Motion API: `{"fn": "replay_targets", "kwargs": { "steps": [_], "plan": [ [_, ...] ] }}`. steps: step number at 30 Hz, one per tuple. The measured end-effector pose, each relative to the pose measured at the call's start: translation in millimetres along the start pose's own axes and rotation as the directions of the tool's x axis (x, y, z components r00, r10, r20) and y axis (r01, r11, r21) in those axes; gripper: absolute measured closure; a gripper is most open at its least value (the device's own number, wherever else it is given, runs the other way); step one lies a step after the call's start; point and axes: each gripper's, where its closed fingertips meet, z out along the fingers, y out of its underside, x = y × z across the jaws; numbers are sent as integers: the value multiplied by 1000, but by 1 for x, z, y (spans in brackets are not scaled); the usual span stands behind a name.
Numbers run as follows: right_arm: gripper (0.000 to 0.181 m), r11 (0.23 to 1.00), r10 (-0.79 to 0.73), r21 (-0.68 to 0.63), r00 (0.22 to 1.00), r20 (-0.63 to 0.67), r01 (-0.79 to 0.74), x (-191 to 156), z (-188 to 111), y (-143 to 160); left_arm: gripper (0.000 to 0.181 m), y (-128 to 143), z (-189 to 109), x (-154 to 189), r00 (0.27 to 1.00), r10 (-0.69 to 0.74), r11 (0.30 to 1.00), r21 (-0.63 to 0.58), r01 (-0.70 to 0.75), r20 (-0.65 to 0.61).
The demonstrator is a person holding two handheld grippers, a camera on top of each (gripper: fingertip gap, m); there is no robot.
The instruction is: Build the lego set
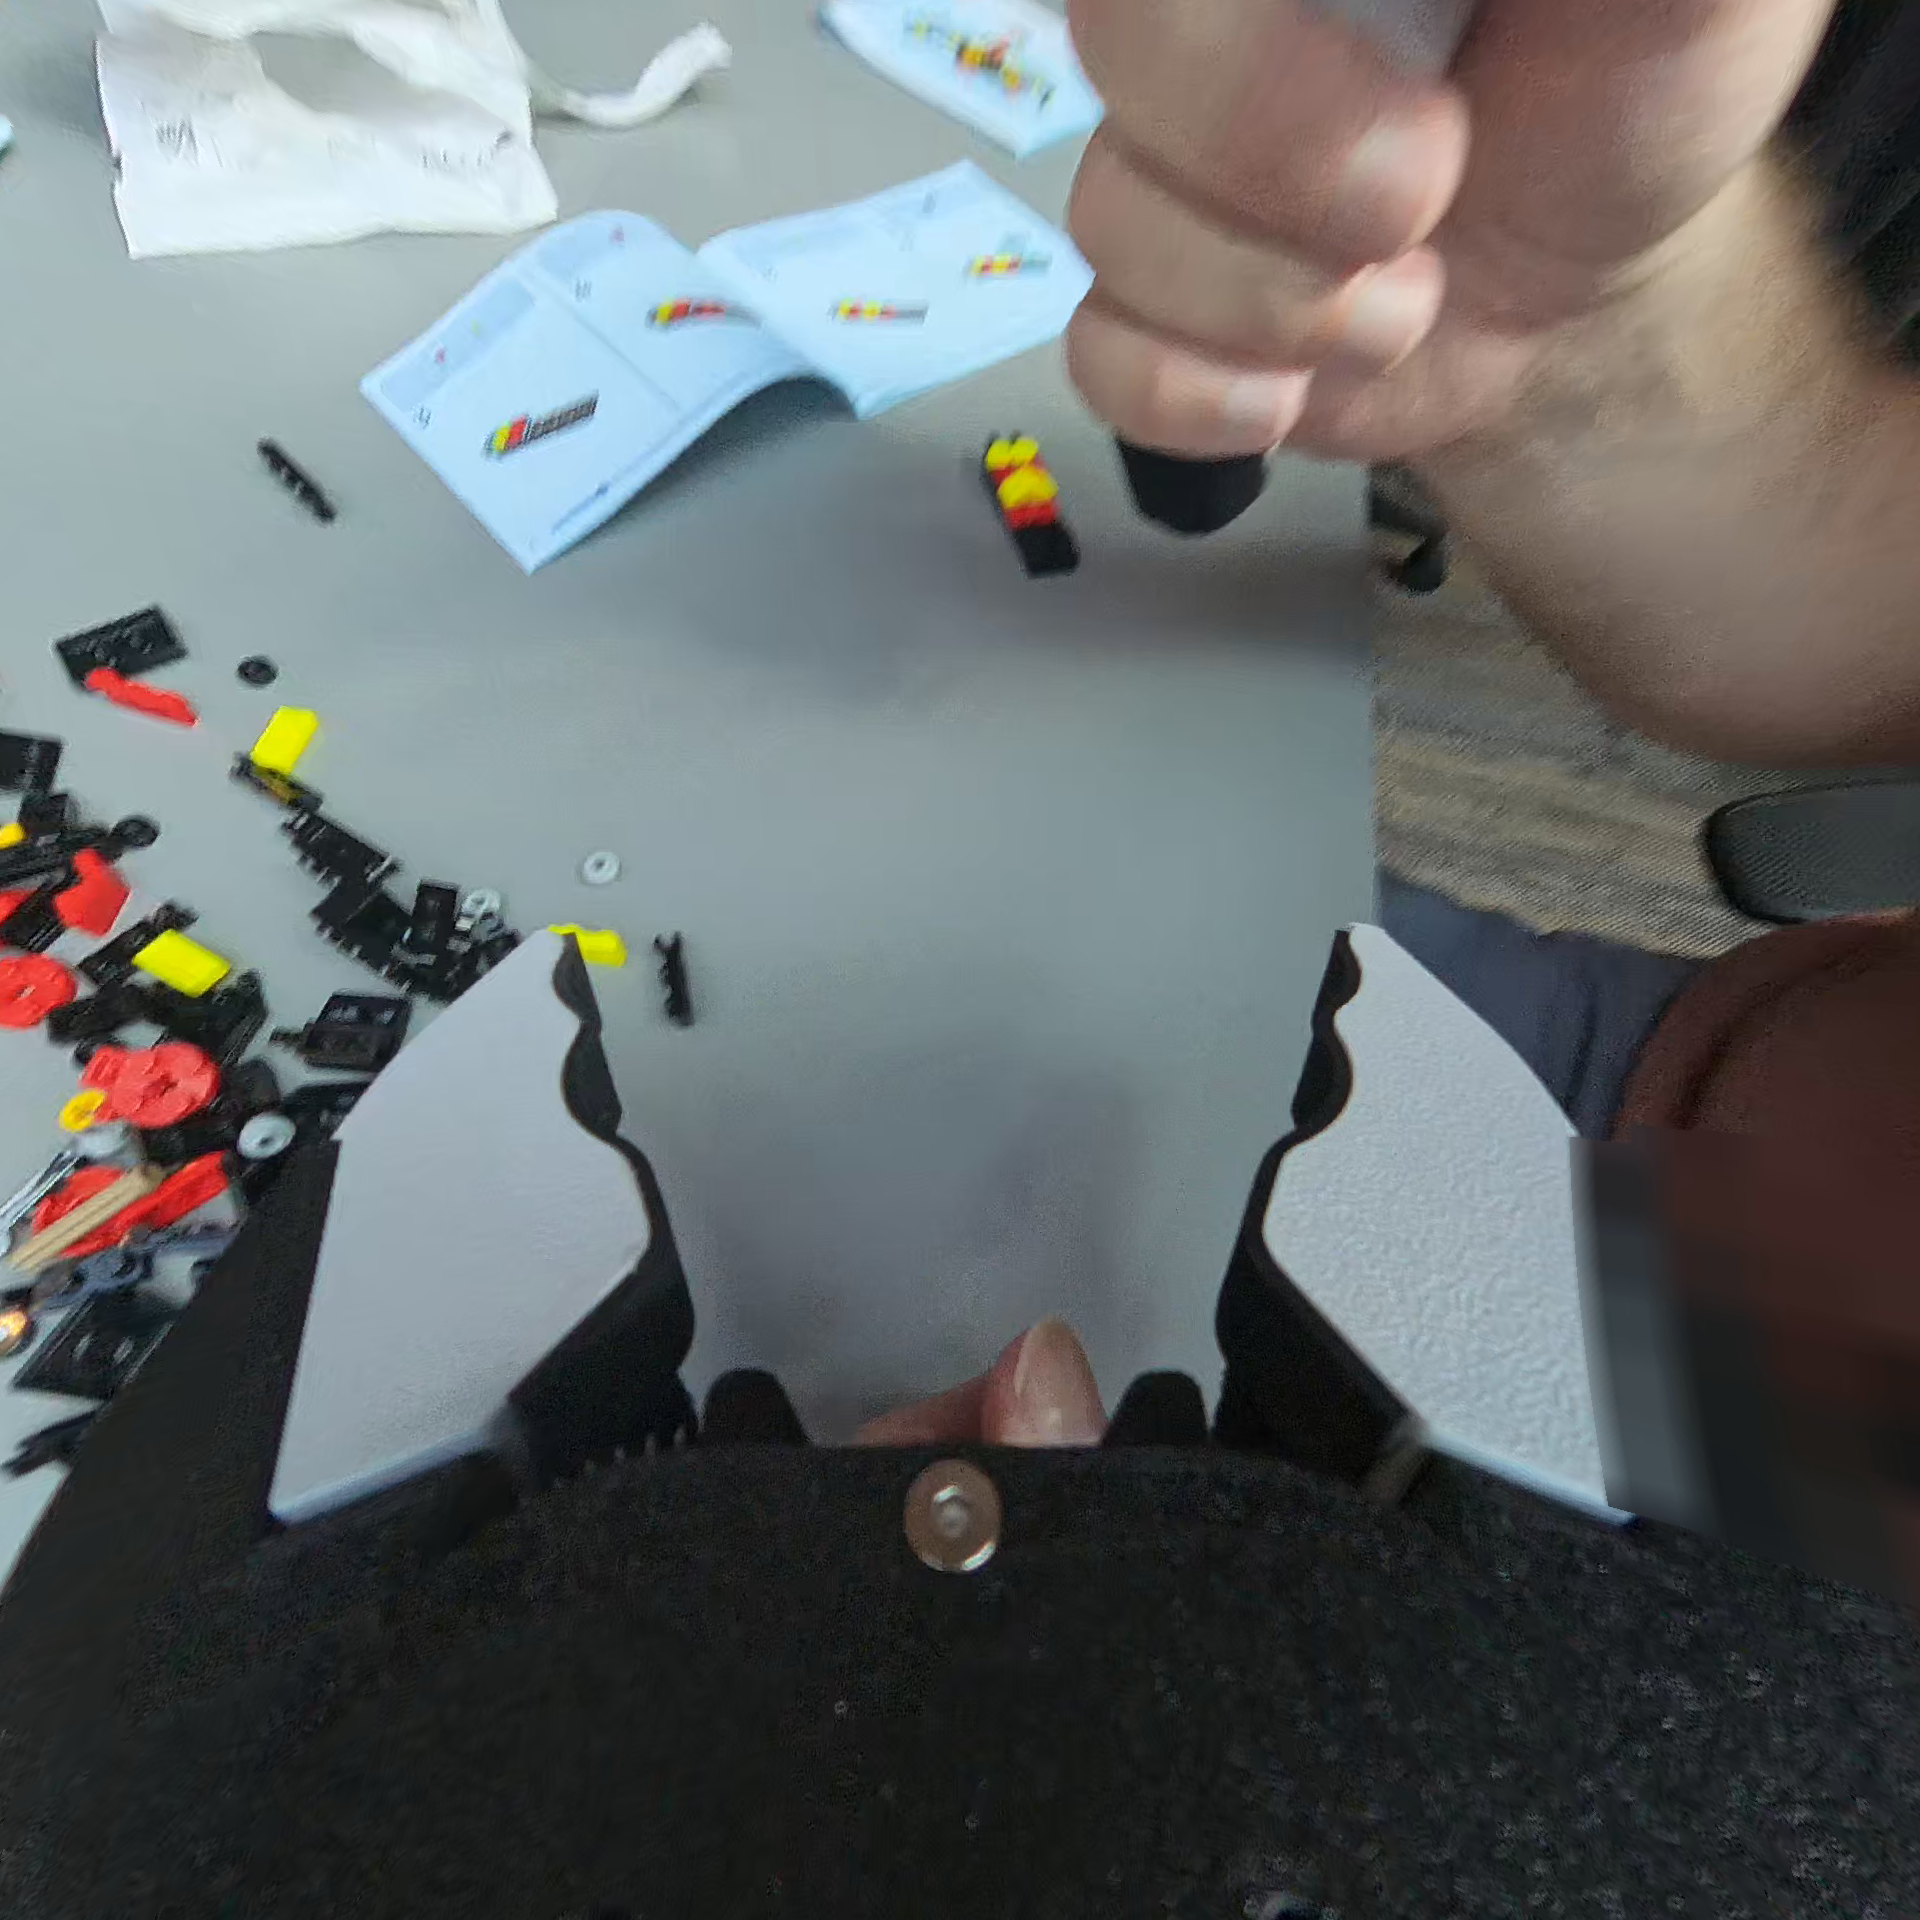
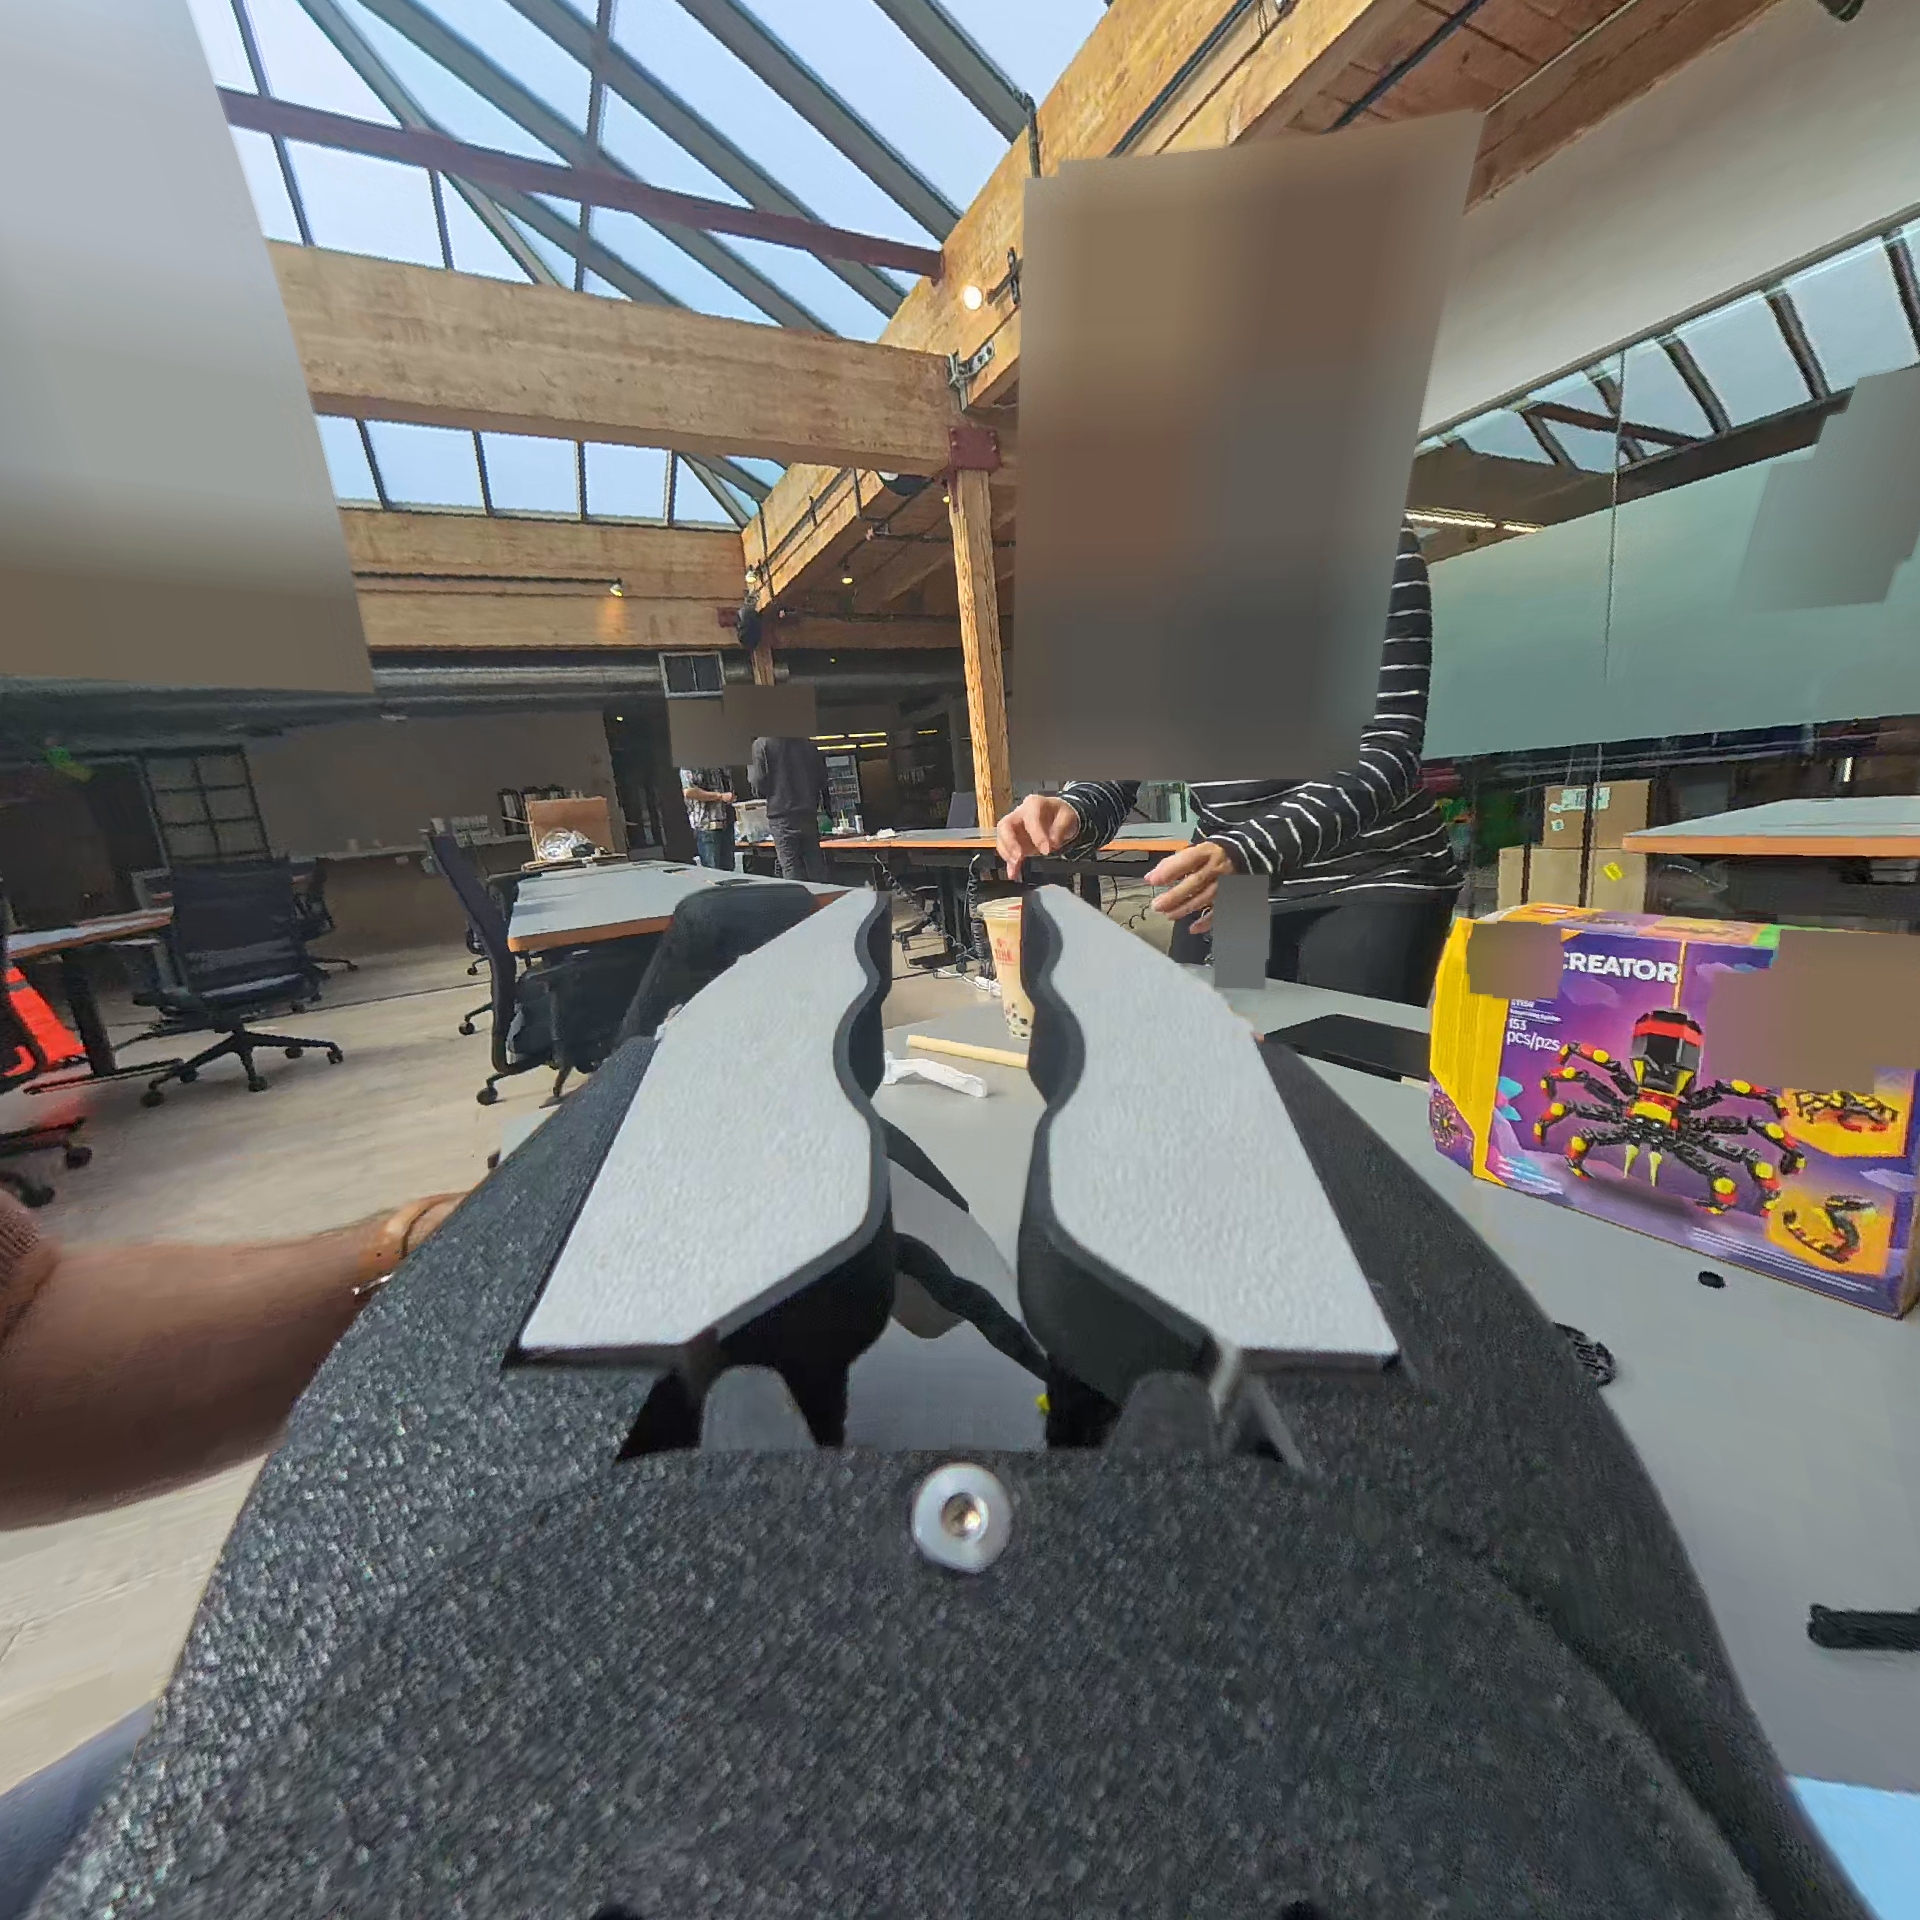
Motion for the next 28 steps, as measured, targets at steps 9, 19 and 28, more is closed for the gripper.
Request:
{"fn": "replay_targets", "kwargs": {
  "steps": [9,19,28],
  "plan": [
    [159,938,-343,-138,914,-219,319,24,20,-81,41,-149,-89,38,979,37,657,733,-177,203],
    [157,956,-293,-89,932,-213,281,-18,39,-43,36,-149,-138,59,966,234,503,837,-216,109],
    [156,930,-191,311,981,-43,195,-107,39,-60,35,-205,-209,84,940,333,112,993,35,-71]
  ]
}}
